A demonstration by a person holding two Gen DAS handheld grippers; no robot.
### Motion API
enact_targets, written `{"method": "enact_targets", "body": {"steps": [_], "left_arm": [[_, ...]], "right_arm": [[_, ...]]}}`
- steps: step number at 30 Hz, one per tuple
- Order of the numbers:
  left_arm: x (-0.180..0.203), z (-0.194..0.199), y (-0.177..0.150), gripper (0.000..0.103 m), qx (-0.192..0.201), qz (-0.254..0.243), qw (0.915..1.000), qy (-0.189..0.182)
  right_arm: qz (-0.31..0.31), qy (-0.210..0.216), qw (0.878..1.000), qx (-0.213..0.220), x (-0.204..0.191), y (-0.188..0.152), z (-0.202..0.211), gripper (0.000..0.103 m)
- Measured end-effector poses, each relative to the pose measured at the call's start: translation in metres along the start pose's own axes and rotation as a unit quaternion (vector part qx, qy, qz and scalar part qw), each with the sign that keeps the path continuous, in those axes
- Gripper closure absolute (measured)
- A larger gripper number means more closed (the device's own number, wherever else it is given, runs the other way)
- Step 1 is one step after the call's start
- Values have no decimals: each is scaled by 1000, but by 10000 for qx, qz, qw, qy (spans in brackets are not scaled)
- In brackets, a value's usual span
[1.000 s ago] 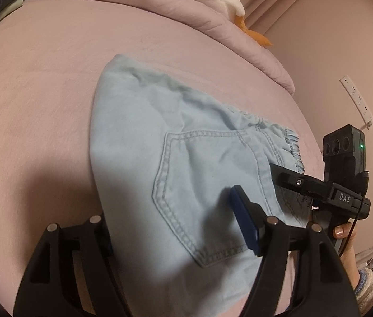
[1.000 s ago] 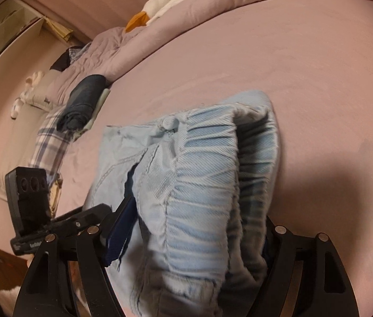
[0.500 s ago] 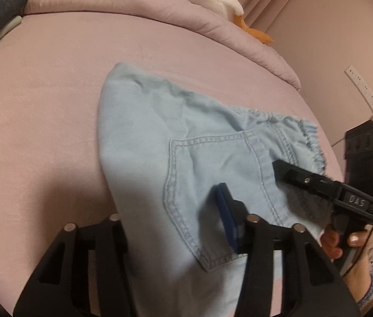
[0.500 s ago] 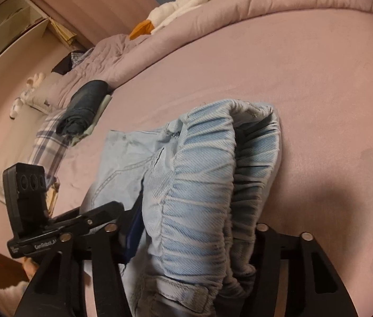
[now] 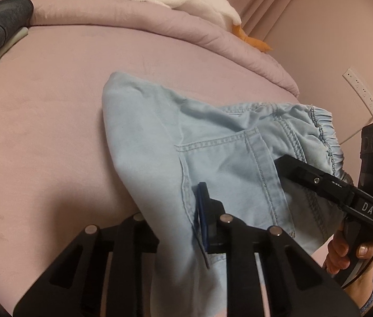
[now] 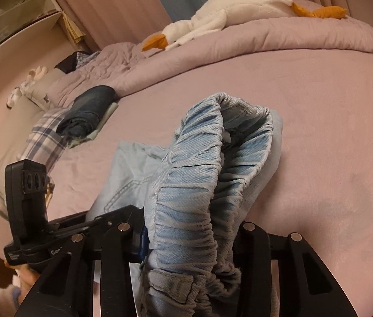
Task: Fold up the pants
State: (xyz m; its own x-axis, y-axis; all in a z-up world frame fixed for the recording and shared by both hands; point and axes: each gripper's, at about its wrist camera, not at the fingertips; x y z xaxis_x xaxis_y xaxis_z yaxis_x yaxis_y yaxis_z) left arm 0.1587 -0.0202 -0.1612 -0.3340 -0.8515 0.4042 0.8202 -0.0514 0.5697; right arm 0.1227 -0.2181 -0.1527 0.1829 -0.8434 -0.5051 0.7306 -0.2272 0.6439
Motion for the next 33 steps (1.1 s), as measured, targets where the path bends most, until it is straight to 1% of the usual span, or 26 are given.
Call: {"method": "enact_targets", "body": {"steps": [8,22,30,33], "left_arm": [[-8,22,10,85,251,-3,9996,148],[-30,43,30,85,477,-36,9979,429],[-44,43,51,85,585,2,9968,538],[-52,36,59,85,540,88,9970,541]], "right_arm": [[233,173,9994,200,-27,7,3,60],[495,387,9975,329,-59,27,-14,60],[552,490,9964,420,-70,42,-25,60],[483,523,9966,415,-66,46,-33,60]]}}
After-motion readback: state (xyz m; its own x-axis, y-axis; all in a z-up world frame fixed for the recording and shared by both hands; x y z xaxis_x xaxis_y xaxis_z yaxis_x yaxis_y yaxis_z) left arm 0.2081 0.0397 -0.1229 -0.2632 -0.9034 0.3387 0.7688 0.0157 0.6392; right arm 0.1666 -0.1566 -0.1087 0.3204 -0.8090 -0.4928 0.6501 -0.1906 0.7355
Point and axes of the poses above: each gripper's, at about its wrist camera, not at the fingertips, and z roughly against the way its jaws point, x to its right, y to its top, and after that the axes turned 2 degrees about y, right-handed
